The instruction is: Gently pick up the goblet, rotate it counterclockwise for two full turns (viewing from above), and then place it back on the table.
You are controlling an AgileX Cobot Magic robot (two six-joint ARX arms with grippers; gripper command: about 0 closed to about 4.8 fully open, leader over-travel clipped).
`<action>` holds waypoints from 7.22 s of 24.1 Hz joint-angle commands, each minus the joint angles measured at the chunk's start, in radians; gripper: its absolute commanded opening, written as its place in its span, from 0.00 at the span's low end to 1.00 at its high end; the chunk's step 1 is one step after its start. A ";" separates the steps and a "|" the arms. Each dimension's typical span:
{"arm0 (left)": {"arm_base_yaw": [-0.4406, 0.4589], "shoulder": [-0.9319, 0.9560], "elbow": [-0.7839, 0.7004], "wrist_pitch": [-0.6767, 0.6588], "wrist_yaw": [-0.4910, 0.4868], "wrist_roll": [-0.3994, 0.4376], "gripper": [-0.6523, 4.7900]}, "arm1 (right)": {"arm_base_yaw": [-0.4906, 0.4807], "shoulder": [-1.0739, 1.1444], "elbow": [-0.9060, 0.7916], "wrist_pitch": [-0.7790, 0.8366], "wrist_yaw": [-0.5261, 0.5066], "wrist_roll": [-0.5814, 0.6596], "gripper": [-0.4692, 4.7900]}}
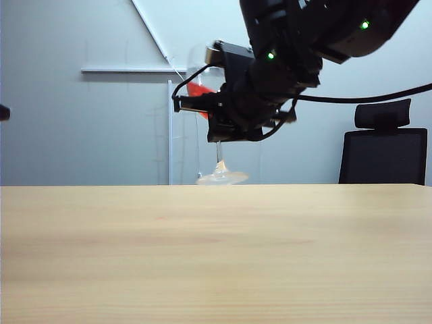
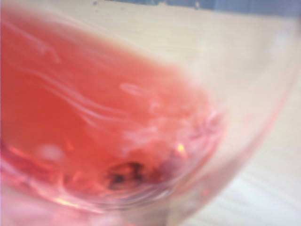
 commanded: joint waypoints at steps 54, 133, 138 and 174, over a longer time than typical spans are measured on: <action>0.001 -0.018 0.003 0.013 0.003 0.000 0.11 | 0.179 -0.034 -0.097 0.292 0.133 -0.268 0.08; 0.513 -0.018 0.003 0.013 0.003 0.000 0.11 | 0.036 -1.111 -0.766 -0.029 -0.094 -0.126 0.08; 0.513 -0.018 0.003 0.013 0.003 0.000 0.11 | 0.036 -1.111 -0.766 -0.029 -0.097 -0.126 0.08; 0.513 -0.018 0.003 0.013 0.003 0.000 0.11 | -0.623 -1.743 -0.965 -0.365 -0.307 -0.076 0.08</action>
